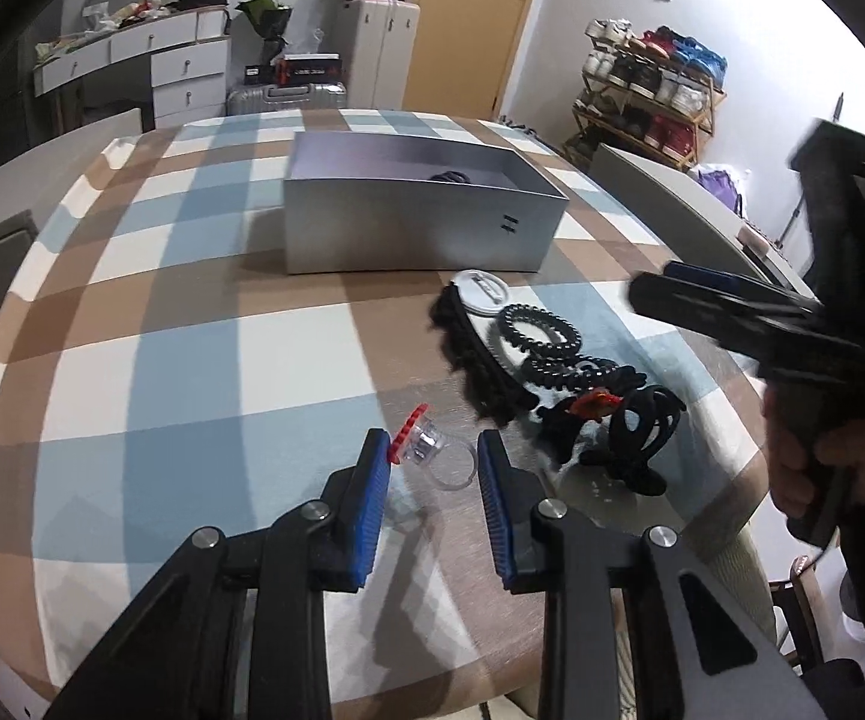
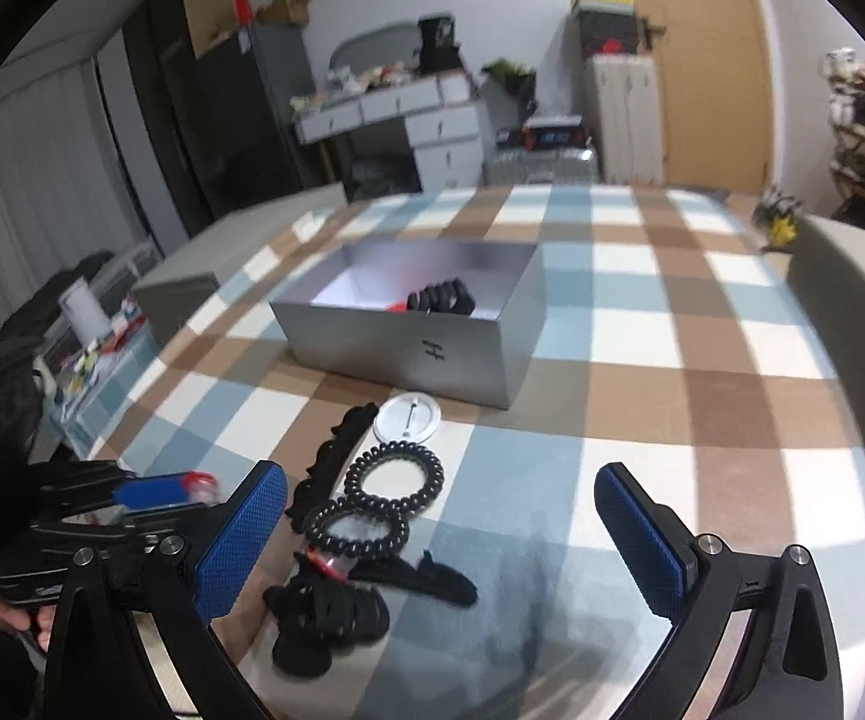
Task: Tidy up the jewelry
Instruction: 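Grasp the clear plastic piece with the left tool while the right tool grasps the white badge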
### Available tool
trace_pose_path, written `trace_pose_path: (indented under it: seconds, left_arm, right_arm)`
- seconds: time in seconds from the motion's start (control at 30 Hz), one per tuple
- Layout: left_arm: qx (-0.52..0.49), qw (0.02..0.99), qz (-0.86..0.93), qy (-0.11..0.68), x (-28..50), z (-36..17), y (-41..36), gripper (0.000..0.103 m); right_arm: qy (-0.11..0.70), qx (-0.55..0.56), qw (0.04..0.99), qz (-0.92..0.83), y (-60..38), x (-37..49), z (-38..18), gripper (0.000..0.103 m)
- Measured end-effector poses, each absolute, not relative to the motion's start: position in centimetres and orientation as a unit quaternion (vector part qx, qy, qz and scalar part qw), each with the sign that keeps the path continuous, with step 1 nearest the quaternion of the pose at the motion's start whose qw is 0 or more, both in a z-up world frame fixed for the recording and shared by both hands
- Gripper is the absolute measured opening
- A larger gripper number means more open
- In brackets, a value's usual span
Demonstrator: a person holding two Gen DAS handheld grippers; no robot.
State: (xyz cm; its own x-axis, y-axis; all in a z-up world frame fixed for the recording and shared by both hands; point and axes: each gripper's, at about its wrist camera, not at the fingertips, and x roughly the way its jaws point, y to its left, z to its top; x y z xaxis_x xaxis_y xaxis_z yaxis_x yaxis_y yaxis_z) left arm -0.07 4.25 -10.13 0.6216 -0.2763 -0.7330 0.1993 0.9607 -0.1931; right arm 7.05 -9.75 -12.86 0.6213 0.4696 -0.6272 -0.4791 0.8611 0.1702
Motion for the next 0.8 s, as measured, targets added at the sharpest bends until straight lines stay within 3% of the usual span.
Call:
trace_pose_path:
  seconds: [0.13, 0.4, 0.57, 0.8]
  left_arm:
    - [-0.055, 0.900, -0.130, 0.412, -0.3, -10.2, 5.0, 0.024]
    - [-0.069, 0.899, -0.133, 0.412, -0.1, -10.5, 6.1, 0.024]
    - [-0.077, 0.898, -0.135, 0.412, 0.1, -10.8, 6.7, 0.024]
    - [-0.087, 0.895, -0.134, 0.417, 0.1, -11.2, 7.3, 0.024]
  right_arm:
    - [0.385, -0.030, 0.884, 0.265, -7.6, 9.5, -14.1, 0.083]
    - [0.413, -0.057, 0.868, 0.268, -5.0, 12.0, -15.3, 0.073]
    - [0.425, -0.102, 0.863, 0.253, -3.5, 12.3, -16.2, 0.060]
    - [0.418, -0.137, 0.861, 0.254, -1.8, 12.2, -16.4, 0.055]
